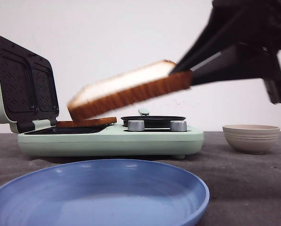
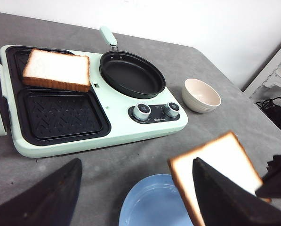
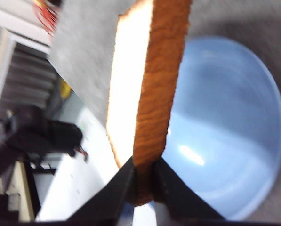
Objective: Make breakfast with bread and shrimp
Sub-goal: 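Carry the bread slice over the sandwich maker and lower it onto the plate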
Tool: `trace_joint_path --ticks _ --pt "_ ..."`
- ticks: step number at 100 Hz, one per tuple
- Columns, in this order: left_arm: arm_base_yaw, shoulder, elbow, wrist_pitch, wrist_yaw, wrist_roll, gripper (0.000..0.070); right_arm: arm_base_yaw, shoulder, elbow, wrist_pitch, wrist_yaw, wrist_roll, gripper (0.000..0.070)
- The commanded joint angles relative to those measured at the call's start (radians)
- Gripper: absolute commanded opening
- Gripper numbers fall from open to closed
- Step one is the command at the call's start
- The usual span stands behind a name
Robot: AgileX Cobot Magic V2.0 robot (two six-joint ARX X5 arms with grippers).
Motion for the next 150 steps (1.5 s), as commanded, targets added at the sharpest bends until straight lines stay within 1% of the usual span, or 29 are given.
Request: trace_joint_path --ticks 1,18,26,36,55,77,90,109,125,142,150 --pt "-0.001 0.0 0.003 0.011 -0.003 0.017 0.0406 -0.004 0.035 0.017 0.058 -0.011 0.069 0.0" --pt "-0.001 0.0 0.003 0.013 -0.003 0.018 0.0406 -0.026 0.149 0.068 0.128 -0.029 0.087 0.0" --pt "-0.001 0.0 0.003 0.013 -0.003 0.018 0.0406 -0.033 0.215 0.11 0.144 -0.032 0.086 0.0" --pt "-0.001 0.0 0.003 0.017 -0.003 0.018 0.0406 -0.037 0.309 0.18 0.178 -0.056 0.091 0.0" --pt "-0.001 0.0 0.003 0.018 -0.003 0.02 0.0406 -0.038 0.505 0.372 0.177 -0.076 0.096 0.0" --pt "-0.001 0.0 0.003 0.018 -0.003 0.02 0.0406 -0.037 0.704 0.574 0.167 -0.08 0.143 0.0" --pt "-0.001 0.0 0.003 0.018 -0.004 0.021 0.0406 -0.036 0.783 0.66 0.162 -0.079 0.181 0.0" --pt "-0.001 0.0 0.003 0.019 -0.007 0.024 0.0406 -0.03 0.866 0.747 0.157 -0.071 0.221 0.0" --pt "-0.001 0.0 0.003 0.019 -0.008 0.024 0.0406 -0.011 0.922 0.807 0.139 -0.068 0.236 0.0" --pt "-0.001 0.0 0.003 0.018 -0.014 0.024 0.0406 0.007 0.935 0.821 0.117 0.002 0.236 0.0" --pt "-0.001 0.0 0.003 0.018 -0.014 0.024 0.0406 0.008 0.935 0.821 0.11 0.018 0.246 0.0"
